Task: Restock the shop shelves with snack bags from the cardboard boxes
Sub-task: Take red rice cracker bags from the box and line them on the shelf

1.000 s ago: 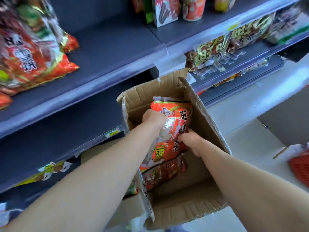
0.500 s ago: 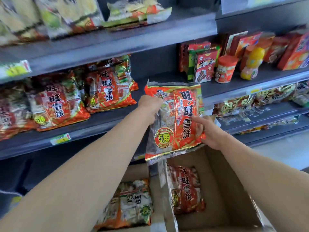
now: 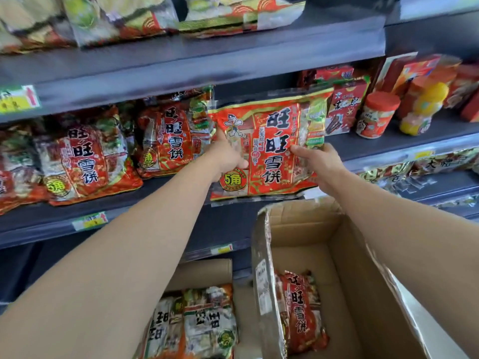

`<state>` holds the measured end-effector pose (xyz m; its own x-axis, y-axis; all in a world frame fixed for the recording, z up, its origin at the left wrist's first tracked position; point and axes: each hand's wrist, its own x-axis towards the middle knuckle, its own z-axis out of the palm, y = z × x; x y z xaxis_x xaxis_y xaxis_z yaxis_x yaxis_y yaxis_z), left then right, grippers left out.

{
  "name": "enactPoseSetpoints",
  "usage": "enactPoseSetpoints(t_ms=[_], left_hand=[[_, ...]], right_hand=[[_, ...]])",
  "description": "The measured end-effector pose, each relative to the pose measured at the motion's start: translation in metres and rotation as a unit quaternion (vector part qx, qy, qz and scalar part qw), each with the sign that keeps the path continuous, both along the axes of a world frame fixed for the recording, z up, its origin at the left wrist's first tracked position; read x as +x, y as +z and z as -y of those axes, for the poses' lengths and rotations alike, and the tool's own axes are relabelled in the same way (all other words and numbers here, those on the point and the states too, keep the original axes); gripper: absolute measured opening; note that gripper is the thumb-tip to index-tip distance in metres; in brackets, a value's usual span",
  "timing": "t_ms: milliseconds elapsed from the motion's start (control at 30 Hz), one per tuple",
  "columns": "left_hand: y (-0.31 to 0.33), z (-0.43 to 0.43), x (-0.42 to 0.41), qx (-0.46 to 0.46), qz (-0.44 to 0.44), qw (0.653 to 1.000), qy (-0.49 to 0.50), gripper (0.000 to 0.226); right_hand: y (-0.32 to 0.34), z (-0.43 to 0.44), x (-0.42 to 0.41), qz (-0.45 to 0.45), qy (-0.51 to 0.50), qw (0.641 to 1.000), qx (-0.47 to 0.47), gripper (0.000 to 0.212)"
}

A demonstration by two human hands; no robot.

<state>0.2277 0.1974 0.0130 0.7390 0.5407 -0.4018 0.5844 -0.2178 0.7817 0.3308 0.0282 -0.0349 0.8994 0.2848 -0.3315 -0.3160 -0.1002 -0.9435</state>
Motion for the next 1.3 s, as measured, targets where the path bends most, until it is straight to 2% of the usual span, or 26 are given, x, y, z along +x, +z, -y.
enactPoseSetpoints(t_ms=[133, 200, 367, 533, 667, 733, 800, 833, 900, 967, 1067, 1200, 1300], left_hand=[[-0.002, -0.022, 0.029, 0.092, 0.062, 0.993, 0.042, 0.088], [-0.007, -0.033, 0.046, 0.106, 0.081, 0.988, 0.081, 0.077], [-0.027, -0.056, 0.088, 0.132, 0.071, 0.977, 0.153, 0.057], [-0.056, -0.073, 0.119, 0.213, 0.026, 0.967, 0.136, 0.039], [-0.068, -0.086, 0.141, 0.186, 0.074, 0.968, 0.15, 0.04], [-0.068, -0.093, 0.151, 0.153, 0.112, 0.967, 0.171, 0.028], [-0.065, -0.098, 0.159, 0.176, 0.132, 0.959, 0.181, 0.014], [-0.063, -0.1, 0.163, 0.203, 0.131, 0.954, 0.179, 0.014], [-0.06, -0.102, 0.172, 0.238, 0.118, 0.948, 0.175, 0.027], [-0.06, -0.105, 0.18, 0.21, 0.108, 0.956, 0.173, 0.036], [-0.066, -0.111, 0.184, 0.167, 0.11, 0.961, 0.188, 0.045], [-0.071, -0.106, 0.175, 0.153, 0.097, 0.968, 0.177, 0.063], [-0.072, -0.095, 0.164, 0.156, 0.106, 0.967, 0.173, 0.056]], right_hand=[[0.004, -0.031, 0.026, 0.033, -0.029, 0.999, 0.003, 0.056], [0.004, -0.046, 0.042, 0.062, -0.026, 0.998, -0.011, 0.058], [0.003, -0.081, 0.083, 0.09, -0.014, 0.989, -0.114, 0.087], [-0.028, -0.097, 0.11, 0.08, -0.041, 0.976, -0.197, 0.071], [-0.038, -0.105, 0.126, 0.099, -0.053, 0.979, -0.169, 0.064], [-0.033, -0.114, 0.134, 0.105, -0.054, 0.985, -0.124, 0.068], [-0.031, -0.124, 0.145, 0.112, -0.055, 0.987, -0.105, 0.072], [-0.027, -0.128, 0.147, 0.114, -0.05, 0.987, -0.099, 0.073], [-0.024, -0.134, 0.145, 0.093, -0.017, 0.992, -0.08, 0.069], [-0.025, -0.136, 0.14, 0.082, 0.06, 0.99, -0.095, 0.064], [-0.033, -0.14, 0.133, 0.087, 0.122, 0.983, -0.108, 0.06], [-0.04, -0.139, 0.128, 0.09, 0.146, 0.974, -0.146, 0.065], [-0.039, -0.132, 0.12, 0.092, 0.153, 0.97, -0.165, 0.064]])
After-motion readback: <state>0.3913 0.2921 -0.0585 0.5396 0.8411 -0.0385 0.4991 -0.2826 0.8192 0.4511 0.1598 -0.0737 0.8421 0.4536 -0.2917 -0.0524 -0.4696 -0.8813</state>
